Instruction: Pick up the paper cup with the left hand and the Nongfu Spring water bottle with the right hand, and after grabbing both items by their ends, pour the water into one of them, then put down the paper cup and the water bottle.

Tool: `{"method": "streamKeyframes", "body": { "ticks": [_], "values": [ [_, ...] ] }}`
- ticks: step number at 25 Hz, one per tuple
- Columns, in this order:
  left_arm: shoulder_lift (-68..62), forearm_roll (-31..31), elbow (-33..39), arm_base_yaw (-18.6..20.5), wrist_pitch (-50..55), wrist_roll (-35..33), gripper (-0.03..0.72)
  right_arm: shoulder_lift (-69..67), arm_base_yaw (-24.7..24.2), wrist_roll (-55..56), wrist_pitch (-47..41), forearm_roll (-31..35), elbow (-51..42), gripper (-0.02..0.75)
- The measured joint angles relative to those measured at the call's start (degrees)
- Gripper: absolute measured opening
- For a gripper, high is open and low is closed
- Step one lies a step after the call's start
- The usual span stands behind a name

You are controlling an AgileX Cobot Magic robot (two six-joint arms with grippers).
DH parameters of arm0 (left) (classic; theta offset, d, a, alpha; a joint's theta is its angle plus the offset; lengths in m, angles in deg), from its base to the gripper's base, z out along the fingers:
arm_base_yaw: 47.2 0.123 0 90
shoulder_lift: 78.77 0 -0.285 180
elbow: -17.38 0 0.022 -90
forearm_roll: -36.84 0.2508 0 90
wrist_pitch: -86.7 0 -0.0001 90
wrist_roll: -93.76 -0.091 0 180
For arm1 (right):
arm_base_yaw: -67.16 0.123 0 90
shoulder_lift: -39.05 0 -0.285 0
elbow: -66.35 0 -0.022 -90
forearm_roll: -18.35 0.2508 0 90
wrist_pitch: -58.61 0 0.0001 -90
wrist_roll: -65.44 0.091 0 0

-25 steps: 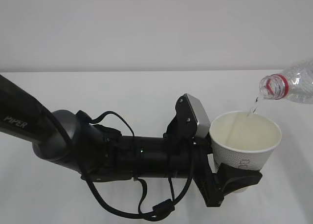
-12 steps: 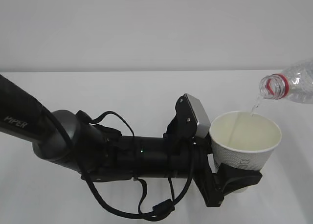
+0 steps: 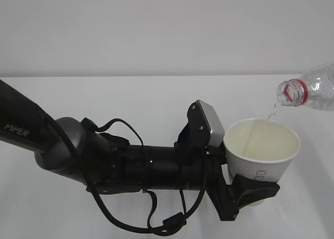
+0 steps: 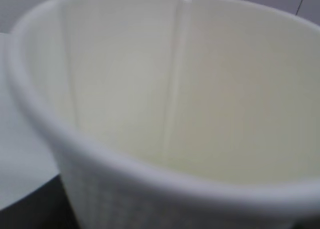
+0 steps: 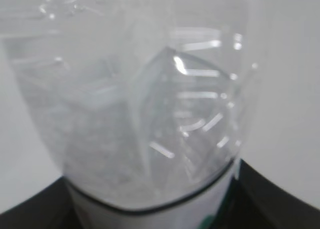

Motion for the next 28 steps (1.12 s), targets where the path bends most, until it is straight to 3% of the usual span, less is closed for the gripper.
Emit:
{"method": "streamKeyframes", "body": {
  "ticks": [28],
  "values": [
    [0.0, 0.0, 0.0, 0.0, 0.0, 0.0, 0.546, 0.0, 0.0, -0.2, 0.0, 0.0, 0.0, 0.452]
  ]
}}
